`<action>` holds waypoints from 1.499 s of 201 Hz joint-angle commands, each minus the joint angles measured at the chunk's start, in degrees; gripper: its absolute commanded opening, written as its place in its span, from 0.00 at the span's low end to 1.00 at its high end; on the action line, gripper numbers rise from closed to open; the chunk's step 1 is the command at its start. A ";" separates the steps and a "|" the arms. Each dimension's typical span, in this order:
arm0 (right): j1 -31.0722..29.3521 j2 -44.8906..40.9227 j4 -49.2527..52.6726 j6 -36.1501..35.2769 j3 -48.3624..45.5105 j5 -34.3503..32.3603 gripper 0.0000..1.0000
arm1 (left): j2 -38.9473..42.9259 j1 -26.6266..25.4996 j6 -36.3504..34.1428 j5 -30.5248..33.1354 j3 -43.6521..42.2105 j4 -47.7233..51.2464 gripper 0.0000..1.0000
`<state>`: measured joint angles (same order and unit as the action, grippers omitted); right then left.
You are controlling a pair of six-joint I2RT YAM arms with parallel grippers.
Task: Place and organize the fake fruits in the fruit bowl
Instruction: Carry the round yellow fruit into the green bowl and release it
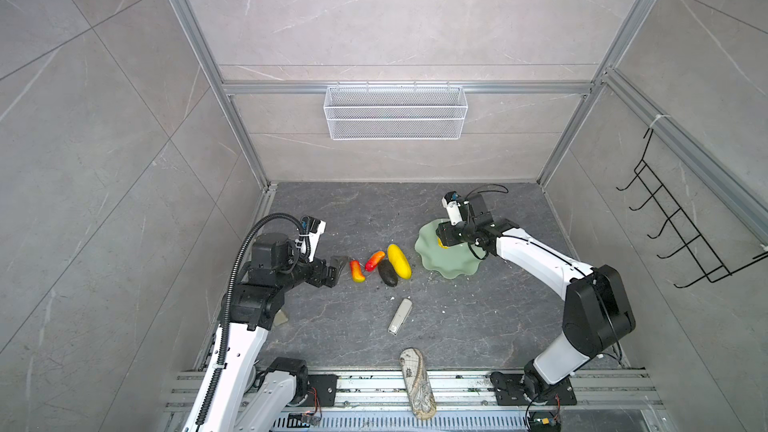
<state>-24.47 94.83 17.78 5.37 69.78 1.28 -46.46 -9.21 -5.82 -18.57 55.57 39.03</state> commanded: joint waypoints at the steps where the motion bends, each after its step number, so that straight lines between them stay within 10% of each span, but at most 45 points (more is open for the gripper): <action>1: 0.68 1.70 -3.31 1.05 -1.11 0.99 0.43 | -0.19 0.39 -1.07 -1.40 -0.08 -0.79 1.00; 301: 4.35 11.73 -7.06 3.46 -1.83 4.52 0.43 | -0.41 0.69 -1.23 -1.50 -0.07 -0.71 1.00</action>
<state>-20.21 104.81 10.81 7.16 67.70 4.58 -47.22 -8.95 -5.85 -18.57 55.57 39.03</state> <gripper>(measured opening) 0.553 0.999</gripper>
